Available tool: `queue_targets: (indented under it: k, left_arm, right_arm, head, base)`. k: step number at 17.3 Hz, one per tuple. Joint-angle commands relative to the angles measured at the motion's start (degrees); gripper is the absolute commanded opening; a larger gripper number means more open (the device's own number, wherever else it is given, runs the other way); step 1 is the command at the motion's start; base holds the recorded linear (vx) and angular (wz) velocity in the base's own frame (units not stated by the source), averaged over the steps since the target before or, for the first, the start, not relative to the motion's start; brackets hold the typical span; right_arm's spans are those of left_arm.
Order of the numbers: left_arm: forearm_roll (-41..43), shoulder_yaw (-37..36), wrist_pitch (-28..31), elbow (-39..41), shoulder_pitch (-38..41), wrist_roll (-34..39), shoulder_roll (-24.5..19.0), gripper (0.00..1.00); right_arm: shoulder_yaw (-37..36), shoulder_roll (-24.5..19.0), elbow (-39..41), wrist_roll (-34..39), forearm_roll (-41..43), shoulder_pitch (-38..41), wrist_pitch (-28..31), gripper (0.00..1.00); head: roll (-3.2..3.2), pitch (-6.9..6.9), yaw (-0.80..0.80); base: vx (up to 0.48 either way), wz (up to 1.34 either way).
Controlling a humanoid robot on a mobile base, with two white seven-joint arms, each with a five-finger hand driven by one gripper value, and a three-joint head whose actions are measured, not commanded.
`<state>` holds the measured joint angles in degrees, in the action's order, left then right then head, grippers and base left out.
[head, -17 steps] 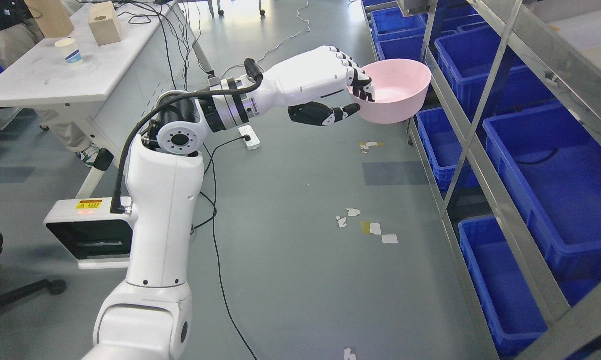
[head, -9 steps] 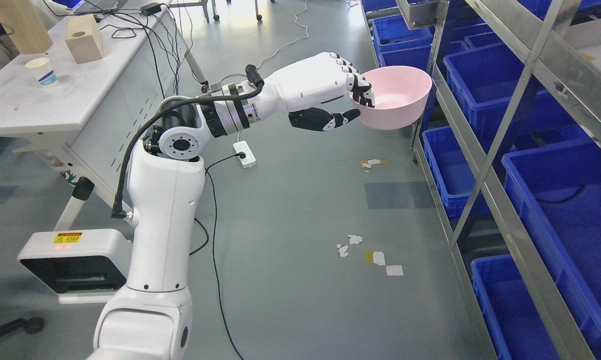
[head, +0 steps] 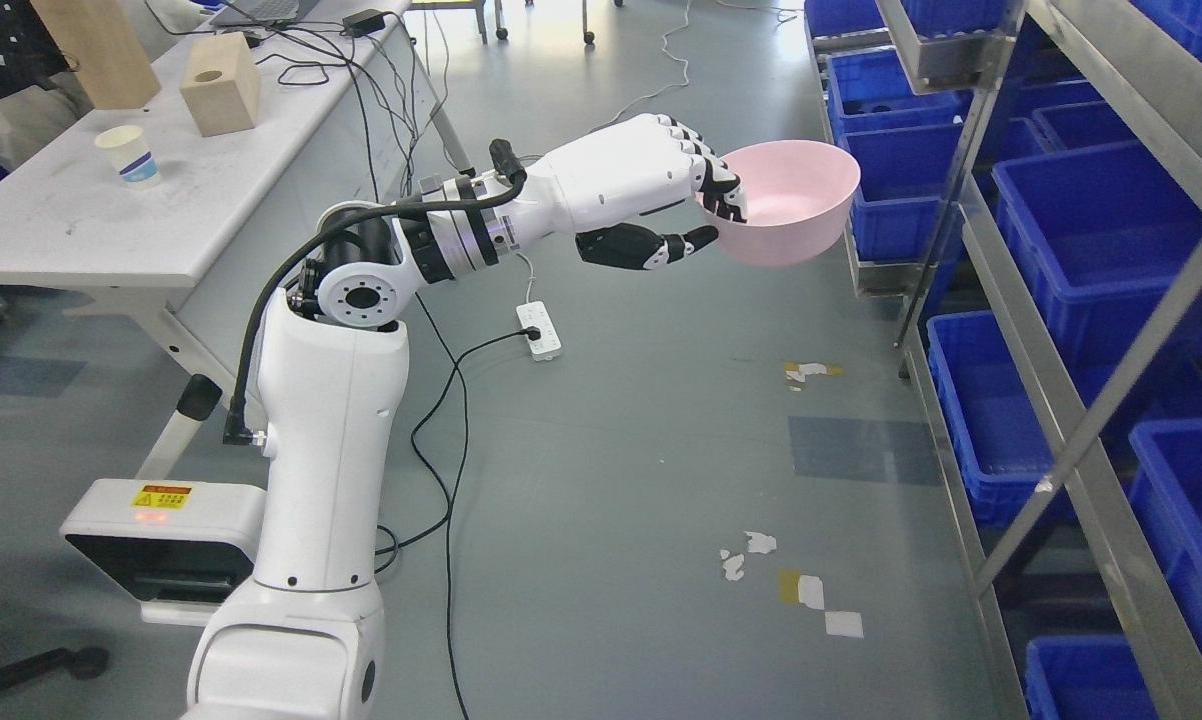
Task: Stack pink IKEA bowl on shelf middle layer
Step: 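Hold the pink bowl raised in the left hand while turning toward the shelf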
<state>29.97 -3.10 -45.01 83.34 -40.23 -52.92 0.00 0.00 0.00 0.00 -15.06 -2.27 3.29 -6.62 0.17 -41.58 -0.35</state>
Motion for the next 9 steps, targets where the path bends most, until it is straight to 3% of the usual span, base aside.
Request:
queue_targets:
  k: [1, 5, 9]
  left_arm:
    - [-0.08, -0.33, 0.01, 0.78, -0.2, 0.1, -1.0, 0.02]
    - [-0.61, -0.33, 0.01, 1.65, -0.9, 0.1, -1.0, 0.02]
    - [-1.4, -1.29, 0.01, 1.48, -5.55, 0.1, -1.0, 0.02]
  right_arm:
    - [0.26, 1.0, 1.0, 0.03, 0.07, 0.05, 0.03, 1.0]
    - [0.26, 1.0, 1.0, 0.03, 0.07, 0.05, 0.03, 1.0]
    - [0.26, 1.0, 1.0, 0.03, -0.02, 0.05, 0.03, 1.0]
  head:
    - [0.0, 0.0, 0.0]
    - [0.0, 0.0, 0.0]
    - [0.0, 0.0, 0.0]
  base:
    - [0.279, 0.35]
    - [0.277, 0.16]
    - [0.28, -0.23]
